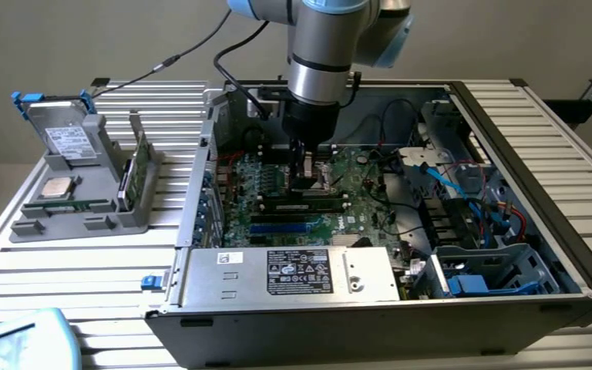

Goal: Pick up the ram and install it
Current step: 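Press down the ram until it locks into place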

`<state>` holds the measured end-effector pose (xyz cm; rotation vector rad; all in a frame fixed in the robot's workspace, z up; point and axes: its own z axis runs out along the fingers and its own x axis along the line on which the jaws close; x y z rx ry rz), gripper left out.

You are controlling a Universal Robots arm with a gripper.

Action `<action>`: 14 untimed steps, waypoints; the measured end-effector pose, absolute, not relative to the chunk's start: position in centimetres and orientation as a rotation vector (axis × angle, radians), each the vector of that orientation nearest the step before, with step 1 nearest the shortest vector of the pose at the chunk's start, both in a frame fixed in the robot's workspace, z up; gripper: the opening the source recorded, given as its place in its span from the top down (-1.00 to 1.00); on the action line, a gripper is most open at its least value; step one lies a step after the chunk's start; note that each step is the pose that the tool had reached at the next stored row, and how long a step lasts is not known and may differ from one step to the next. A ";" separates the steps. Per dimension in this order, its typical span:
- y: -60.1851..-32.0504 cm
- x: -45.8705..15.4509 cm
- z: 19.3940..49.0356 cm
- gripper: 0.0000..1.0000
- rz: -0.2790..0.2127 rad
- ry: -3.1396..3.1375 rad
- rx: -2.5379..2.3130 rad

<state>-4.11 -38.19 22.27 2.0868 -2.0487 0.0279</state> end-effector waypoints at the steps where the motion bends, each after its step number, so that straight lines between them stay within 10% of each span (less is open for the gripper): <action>1: -38.2 -4.1 22.3 0.80 0.028 -2.049 2.087; 14: -38.2 -2.4 23.5 0.80 0.020 -2.030 2.096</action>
